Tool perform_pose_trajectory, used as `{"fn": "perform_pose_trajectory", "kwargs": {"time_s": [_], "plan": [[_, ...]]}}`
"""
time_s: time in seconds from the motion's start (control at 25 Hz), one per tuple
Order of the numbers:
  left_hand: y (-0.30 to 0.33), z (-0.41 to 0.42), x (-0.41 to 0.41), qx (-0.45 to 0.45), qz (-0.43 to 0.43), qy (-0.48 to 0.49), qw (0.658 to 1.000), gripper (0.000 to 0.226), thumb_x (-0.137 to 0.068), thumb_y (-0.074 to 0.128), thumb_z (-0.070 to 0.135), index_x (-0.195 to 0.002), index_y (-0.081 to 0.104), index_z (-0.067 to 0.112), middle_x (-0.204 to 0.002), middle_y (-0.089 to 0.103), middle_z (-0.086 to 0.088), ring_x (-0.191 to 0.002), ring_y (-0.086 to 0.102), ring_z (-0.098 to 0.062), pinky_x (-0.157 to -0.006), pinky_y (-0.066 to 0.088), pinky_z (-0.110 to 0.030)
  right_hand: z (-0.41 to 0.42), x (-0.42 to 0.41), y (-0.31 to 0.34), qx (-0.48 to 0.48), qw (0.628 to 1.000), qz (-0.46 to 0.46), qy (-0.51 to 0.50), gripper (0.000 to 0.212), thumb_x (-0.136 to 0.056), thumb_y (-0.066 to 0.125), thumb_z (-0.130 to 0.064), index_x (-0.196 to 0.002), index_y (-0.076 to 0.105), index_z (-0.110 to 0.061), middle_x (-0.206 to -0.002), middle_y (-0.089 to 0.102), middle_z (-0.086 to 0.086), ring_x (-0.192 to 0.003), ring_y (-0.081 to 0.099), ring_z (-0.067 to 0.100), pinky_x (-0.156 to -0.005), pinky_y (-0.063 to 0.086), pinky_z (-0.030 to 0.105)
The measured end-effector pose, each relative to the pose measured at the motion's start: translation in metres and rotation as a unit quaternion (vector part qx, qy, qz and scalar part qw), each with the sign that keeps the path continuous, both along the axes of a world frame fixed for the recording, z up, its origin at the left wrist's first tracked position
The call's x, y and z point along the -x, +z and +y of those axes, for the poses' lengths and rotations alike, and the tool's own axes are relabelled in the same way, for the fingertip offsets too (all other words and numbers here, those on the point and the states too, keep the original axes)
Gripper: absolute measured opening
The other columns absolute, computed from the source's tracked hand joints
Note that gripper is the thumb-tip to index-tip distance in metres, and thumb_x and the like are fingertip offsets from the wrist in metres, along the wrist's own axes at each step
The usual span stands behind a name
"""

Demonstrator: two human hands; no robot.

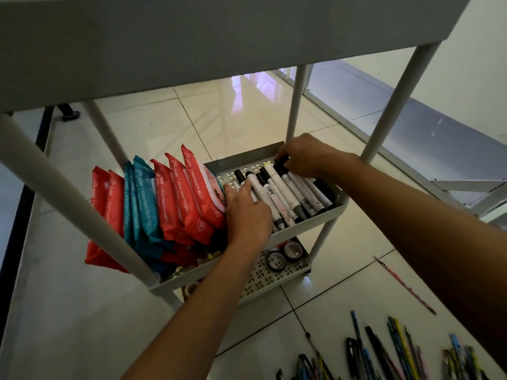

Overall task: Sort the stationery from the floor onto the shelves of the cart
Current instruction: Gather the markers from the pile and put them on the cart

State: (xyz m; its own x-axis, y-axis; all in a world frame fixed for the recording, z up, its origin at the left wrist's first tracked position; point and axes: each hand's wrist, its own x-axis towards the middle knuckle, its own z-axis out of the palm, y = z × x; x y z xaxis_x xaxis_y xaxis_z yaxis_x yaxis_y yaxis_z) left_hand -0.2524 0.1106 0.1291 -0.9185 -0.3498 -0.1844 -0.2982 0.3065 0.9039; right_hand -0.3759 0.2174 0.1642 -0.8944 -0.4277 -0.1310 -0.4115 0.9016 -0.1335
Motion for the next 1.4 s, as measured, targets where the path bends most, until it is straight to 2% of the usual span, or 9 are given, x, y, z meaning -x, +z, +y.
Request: {"fn": "perform_pose_trajectory", "kwargs": {"time_s": [0.2, 0.28, 0.44, 0.6, 0.96, 1.08, 1.2, 1.28, 1.4], "plan": [[-0.006, 0.001, 0.001, -0.026, -0.001, 0.011, 1.000, 0.055, -0.087, 0.041, -0.002, -0.136, 0.044, 0.023, -0.153, 0.028, -0.004, -0.135, 0.037, -0.035, -0.100, 0.045, -0.055, -0.002, 0.001, 0.001, 0.015, 1.000, -0.006, -0.016, 0.038, -0.094, 0.043, -0.006, -0.126, 0.060, -0.015, -0.127, 0.057, 0.014, -0.120, 0.049, 0.030, -0.099, 0.043, 0.037], [-0.005, 0.001, 0.002, -0.034, 0.003, 0.014, 0.999, 0.054, -0.087, 0.041, -0.002, -0.135, 0.044, 0.022, -0.149, 0.032, -0.003, -0.130, 0.043, -0.035, -0.097, 0.048, -0.051, -0.008, 0.008, -0.002, -0.014, 1.000, -0.001, -0.004, 0.043, -0.092, 0.040, -0.005, -0.130, 0.056, -0.019, -0.129, 0.055, 0.011, -0.121, 0.048, 0.031, -0.100, 0.043, 0.047], [0.001, 0.001, 0.002, -0.033, 0.009, 0.021, 0.999, 0.055, -0.087, 0.041, -0.005, -0.136, 0.043, 0.019, -0.141, 0.036, -0.002, -0.116, 0.051, -0.026, -0.086, 0.052, -0.038, -0.013, 0.012, -0.009, -0.096, 0.994, 0.039, 0.023, 0.038, -0.091, 0.040, -0.006, -0.125, 0.056, -0.014, -0.126, 0.057, 0.011, -0.119, 0.050, 0.032, -0.087, 0.044, 0.044], [-0.004, 0.000, 0.002, -0.023, 0.008, 0.019, 1.000, 0.055, -0.085, 0.040, -0.004, -0.136, 0.043, 0.018, -0.139, 0.038, -0.003, -0.118, 0.050, -0.028, -0.095, 0.050, -0.048, -0.006, 0.011, -0.013, -0.100, 0.993, 0.048, 0.038, 0.035, -0.091, 0.040, -0.007, -0.118, 0.060, -0.013, -0.120, 0.059, 0.012, -0.113, 0.052, 0.032, -0.090, 0.047, 0.047], [-0.004, 0.003, 0.004, 0.069, 0.051, -0.026, 0.996, 0.045, -0.087, 0.046, 0.017, -0.132, 0.049, 0.016, -0.137, 0.047, -0.008, -0.120, 0.052, -0.031, -0.097, 0.048, -0.051, 0.004, -0.030, 0.012, 0.145, 0.986, 0.070, -0.030, 0.031, -0.093, 0.046, -0.008, -0.120, 0.062, -0.010, -0.120, 0.061, 0.012, -0.111, 0.057, 0.025, -0.095, 0.049, 0.031], [0.009, 0.014, -0.009, 0.162, 0.127, -0.022, 0.978, 0.043, -0.093, 0.051, 0.010, -0.135, 0.046, 0.017, -0.146, 0.039, -0.007, -0.131, 0.043, -0.023, -0.104, 0.044, -0.040, 0.027, -0.078, 0.019, 0.269, 0.958, 0.083, -0.052, 0.024, -0.093, 0.054, -0.019, -0.113, 0.066, -0.015, -0.113, 0.066, 0.000, -0.103, 0.060, 0.012, -0.087, 0.048, 0.019], [0.009, 0.039, -0.048, 0.120, 0.256, -0.066, 0.957, 0.029, -0.094, 0.051, 0.009, -0.121, 0.054, 0.020, -0.132, 0.049, 0.004, -0.110, 0.053, 0.001, -0.085, 0.049, -0.012, 0.076, -0.144, 0.011, 0.358, 0.928, 0.064, -0.076, 0.015, -0.093, 0.058, -0.025, -0.105, 0.066, -0.023, -0.097, 0.065, -0.014, -0.086, 0.062, -0.001, -0.072, 0.049, 0.009], [-0.015, 0.063, -0.079, 0.101, 0.289, -0.129, 0.943, 0.021, -0.095, 0.051, 0.009, -0.111, 0.057, 0.021, -0.115, 0.056, 0.009, -0.097, 0.056, 0.006, -0.077, 0.048, -0.008, 0.117, -0.183, -0.017, 0.383, 0.917, 0.014, -0.115, 0.015, -0.093, 0.058, -0.027, -0.104, 0.067, -0.024, -0.093, 0.067, -0.013, -0.082, 0.065, -0.002, -0.072, 0.051, 0.013], [-0.070, 0.105, -0.115, 0.086, 0.221, -0.241, 0.941, 0.017, -0.094, 0.052, 0.008, -0.101, 0.062, 0.020, -0.098, 0.066, 0.009, -0.087, 0.061, -0.001, -0.074, 0.049, -0.013, 0.181, -0.234, -0.078, 0.410, 0.882, -0.030, -0.231, 0.011, -0.090, 0.062, -0.026, -0.098, 0.070, -0.026, -0.091, 0.072, -0.007, -0.079, 0.069, 0.003, -0.077, 0.054, 0.028]]}}
